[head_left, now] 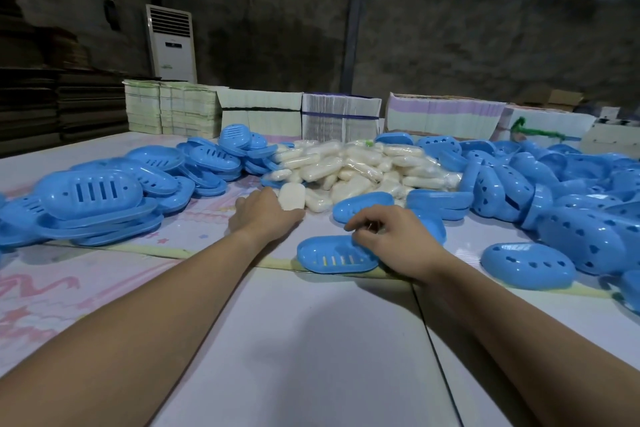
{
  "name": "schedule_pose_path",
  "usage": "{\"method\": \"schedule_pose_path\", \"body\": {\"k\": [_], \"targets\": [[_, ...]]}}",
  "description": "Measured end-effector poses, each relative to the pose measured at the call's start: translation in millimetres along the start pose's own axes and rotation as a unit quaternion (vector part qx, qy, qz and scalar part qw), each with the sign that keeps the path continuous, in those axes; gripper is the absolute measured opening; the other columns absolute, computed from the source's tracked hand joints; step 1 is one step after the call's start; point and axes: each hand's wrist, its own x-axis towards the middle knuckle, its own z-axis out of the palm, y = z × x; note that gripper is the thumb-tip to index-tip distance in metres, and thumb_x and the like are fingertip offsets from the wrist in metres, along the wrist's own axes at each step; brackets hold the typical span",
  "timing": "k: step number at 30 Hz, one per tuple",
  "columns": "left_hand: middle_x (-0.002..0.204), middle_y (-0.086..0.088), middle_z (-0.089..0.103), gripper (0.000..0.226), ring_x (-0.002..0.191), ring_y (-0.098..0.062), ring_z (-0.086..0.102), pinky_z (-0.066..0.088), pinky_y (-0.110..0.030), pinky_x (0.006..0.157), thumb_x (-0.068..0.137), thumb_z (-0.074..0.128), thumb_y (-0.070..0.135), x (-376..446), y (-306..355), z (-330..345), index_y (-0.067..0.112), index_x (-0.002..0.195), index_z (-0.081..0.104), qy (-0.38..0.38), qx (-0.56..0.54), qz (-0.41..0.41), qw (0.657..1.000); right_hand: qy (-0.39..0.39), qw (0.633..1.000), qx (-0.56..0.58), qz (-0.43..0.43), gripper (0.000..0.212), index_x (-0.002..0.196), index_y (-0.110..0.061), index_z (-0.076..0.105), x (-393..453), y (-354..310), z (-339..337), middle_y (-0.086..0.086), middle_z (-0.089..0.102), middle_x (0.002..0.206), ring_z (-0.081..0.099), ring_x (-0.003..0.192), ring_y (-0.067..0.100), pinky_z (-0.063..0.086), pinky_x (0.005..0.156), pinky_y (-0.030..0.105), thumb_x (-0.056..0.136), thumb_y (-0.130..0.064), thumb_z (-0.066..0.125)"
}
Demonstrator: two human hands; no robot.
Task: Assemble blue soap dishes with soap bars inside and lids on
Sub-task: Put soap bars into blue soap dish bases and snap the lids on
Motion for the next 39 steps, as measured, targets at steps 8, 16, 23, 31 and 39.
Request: {"method": "schedule_pose_path", "body": {"k": [8,16,23,31,39], "targets": [[0.14,-0.012,0.051,0.062,0.133,-0.034,0.039,0.041,-0.04,0.092,0.088,0.063,0.046,0.4,0.4,-4.5,0.016,0.14,0.048,-0.032,-0.024,-0.008,0.999,0.008,1.0,-0.005,0.009,0.027,0.076,-0.045,0.066,-0.3,1.1,0.4,-0.033,0.062,0.077,0.056,0.08,-0.004,0.039,0.067,0.003,0.083,-0.019,0.066],[0.123,-0.009,0.063,0.058,0.115,-0.03,0.055,0.043,-0.034,0.077,0.077,0.074,0.052,3.1,-2.0,-4.3,0.015,0.12,0.061,-0.004,-0.029,0.005,1.0,0.035,0.999,0.009,0.036,0.026,0.077,-0.042,0.068,1.2,3.8,-0.6,-0.03,0.062,0.069,0.056,0.074,-0.007,0.039,0.063,0.005,0.084,-0.017,0.065],[0.104,0.001,0.069,0.048,0.087,-0.013,0.06,0.049,-0.03,0.071,0.063,0.091,0.036,-7.0,-6.9,-28.5,0.023,0.105,0.071,-0.046,-0.154,0.048,0.986,0.153,0.984,0.056,0.075,0.023,0.079,-0.034,0.071,0.8,11.6,-21.8,-0.011,0.067,0.076,0.057,0.062,-0.001,0.041,0.052,0.007,0.086,-0.013,0.063],[0.091,0.022,0.069,0.042,0.087,0.003,0.062,0.044,-0.011,0.067,0.064,0.091,0.037,-49.9,21.0,-62.3,0.039,0.103,0.073,-0.224,-0.207,0.224,0.926,0.281,0.946,0.08,0.142,0.026,0.074,-0.034,0.069,3.3,25.4,-49.3,-0.014,0.066,0.075,0.055,0.065,0.004,0.04,0.06,0.021,0.085,-0.013,0.059],[0.113,0.021,0.06,0.036,0.105,-0.001,0.057,0.043,-0.016,0.079,0.078,0.077,0.058,-53.2,25.2,-60.3,0.046,0.111,0.066,-0.269,-0.101,0.257,0.923,0.256,0.945,0.045,0.198,0.018,0.086,-0.025,0.072,-1.3,32.3,-58.4,-0.012,0.067,0.08,0.058,0.073,0.011,0.045,0.066,0.028,0.087,-0.016,0.057]]}}
